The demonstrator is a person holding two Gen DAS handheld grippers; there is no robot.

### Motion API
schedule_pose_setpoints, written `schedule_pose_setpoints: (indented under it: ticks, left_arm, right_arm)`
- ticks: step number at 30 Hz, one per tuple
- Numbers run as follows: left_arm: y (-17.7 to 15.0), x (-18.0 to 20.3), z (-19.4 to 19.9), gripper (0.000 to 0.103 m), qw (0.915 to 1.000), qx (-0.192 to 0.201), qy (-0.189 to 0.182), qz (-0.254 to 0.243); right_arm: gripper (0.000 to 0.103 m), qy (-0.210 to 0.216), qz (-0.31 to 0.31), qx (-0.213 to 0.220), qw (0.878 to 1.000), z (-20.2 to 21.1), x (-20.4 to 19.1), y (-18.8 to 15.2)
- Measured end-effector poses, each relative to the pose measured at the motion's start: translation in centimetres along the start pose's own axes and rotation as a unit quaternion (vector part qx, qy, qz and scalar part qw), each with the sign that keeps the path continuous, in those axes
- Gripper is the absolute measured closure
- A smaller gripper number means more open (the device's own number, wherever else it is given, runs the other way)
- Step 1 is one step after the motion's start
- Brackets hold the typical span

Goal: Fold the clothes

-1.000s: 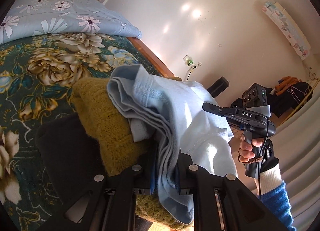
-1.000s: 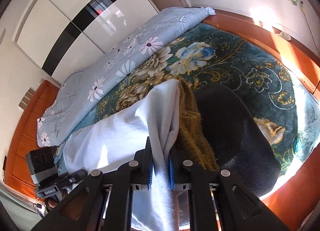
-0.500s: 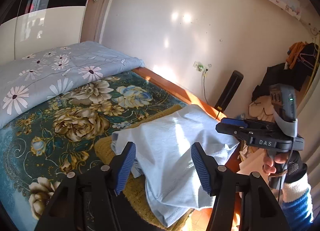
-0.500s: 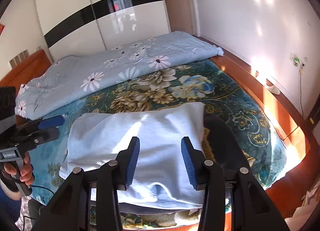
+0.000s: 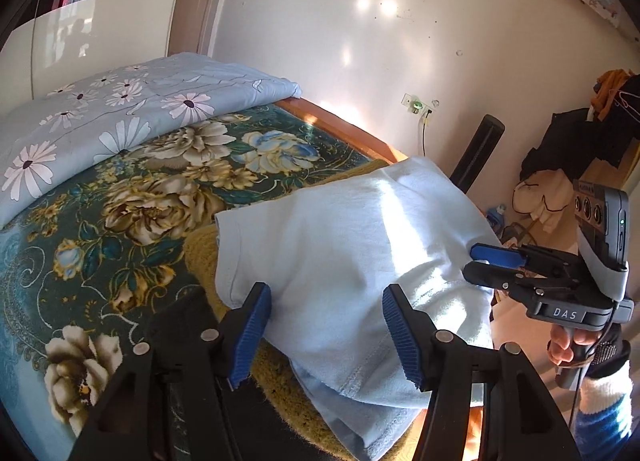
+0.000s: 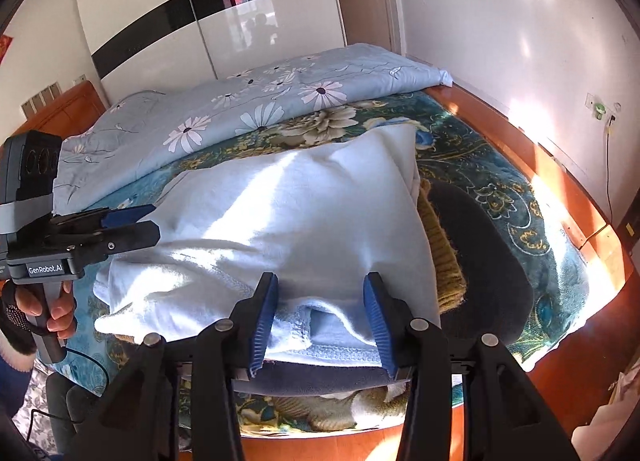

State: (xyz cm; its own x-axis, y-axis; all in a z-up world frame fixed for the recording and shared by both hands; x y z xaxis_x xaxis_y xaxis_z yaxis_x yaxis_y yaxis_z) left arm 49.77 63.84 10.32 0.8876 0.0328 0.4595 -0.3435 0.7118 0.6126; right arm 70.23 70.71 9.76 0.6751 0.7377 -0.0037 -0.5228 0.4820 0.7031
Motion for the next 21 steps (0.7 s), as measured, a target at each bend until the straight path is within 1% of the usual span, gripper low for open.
schedule_pose_setpoints:
  ticks: [2, 4, 5, 6, 9, 10, 11, 12, 14, 15, 17, 21]
  left_arm:
    - [0.0, 0.2, 1.8, 0.041, 0.9997, 0.023, -0.005, -0.01]
    - [-0.3, 0.7, 3.6, 0.041, 0.9986, 0.045, -0.001, -0.028]
    - [-0.6, 0.9, 4.5, 0.041, 0.9978, 0.055, 0.001, -0.036]
    - [-1.1, 1.1, 5.2, 0.039, 0.9971, 0.063, 0.003, -0.042]
    - [-2.9, 1.2, 6.8, 0.033, 0.9955, 0.083, 0.017, -0.041]
    - [-3.6, 1.2, 7.0, 0.032, 0.9954, 0.086, 0.018, -0.038]
    - [-4.3, 1.1, 7.2, 0.028, 0.9955, 0.086, 0.02, -0.035]
    - [-5.0, 1.1, 7.4, 0.024, 0.9955, 0.087, 0.021, -0.033]
    - [-6.3, 1.0, 7.8, 0.019, 0.9949, 0.091, 0.028, -0.032]
    - [-7.0, 1.1, 8.0, 0.016, 0.9947, 0.092, 0.032, -0.034]
    - [-8.1, 1.1, 8.2, 0.012, 0.9942, 0.093, 0.04, -0.036]
    - [-9.8, 0.8, 9.0, 0.0, 0.9944, 0.094, 0.04, -0.027]
  right_arm:
    - [0.057, -0.014, 0.003, 0.016, 1.0, 1.4, -0.6, 0.0]
    - [0.057, -0.023, 0.014, 0.037, 0.999, 3.2, -1.7, 0.1]
    - [0.054, -0.029, 0.017, 0.047, 0.998, 4.0, -2.4, 0.0]
    - [0.049, -0.036, 0.018, 0.057, 0.998, 4.8, -3.1, -0.1]
    - [0.047, -0.039, 0.001, 0.076, 0.996, 6.0, -4.6, -1.0]
    - [0.046, -0.032, -0.007, 0.079, 0.996, 6.1, -5.1, -1.4]
    - [0.041, -0.024, -0.011, 0.081, 0.996, 6.0, -5.5, -1.8]
    - [0.033, -0.018, -0.014, 0.082, 0.996, 5.9, -6.0, -2.3]
    - [0.028, -0.026, -0.016, 0.083, 0.996, 5.8, -7.1, -3.3]
    - [0.025, -0.03, -0.017, 0.084, 0.996, 5.7, -7.6, -3.8]
    - [0.023, -0.033, -0.022, 0.085, 0.996, 5.9, -8.4, -4.5]
    - [0.023, -0.048, -0.039, 0.096, 0.993, 6.7, -9.7, -5.6]
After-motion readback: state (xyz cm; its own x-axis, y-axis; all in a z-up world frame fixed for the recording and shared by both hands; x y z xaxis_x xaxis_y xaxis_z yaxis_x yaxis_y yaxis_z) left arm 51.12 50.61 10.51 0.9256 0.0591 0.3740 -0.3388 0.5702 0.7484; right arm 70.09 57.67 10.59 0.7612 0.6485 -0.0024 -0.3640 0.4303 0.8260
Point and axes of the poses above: each gripper's, at about its wrist camera, not at the fingertips, and z roughly against the way its jaws point, x to its right, y to its top, the point moved 3 cm from there along -z, roughly the way its jaws point, and after that the axes turned 13 degrees about z, right-handed, at the moved point
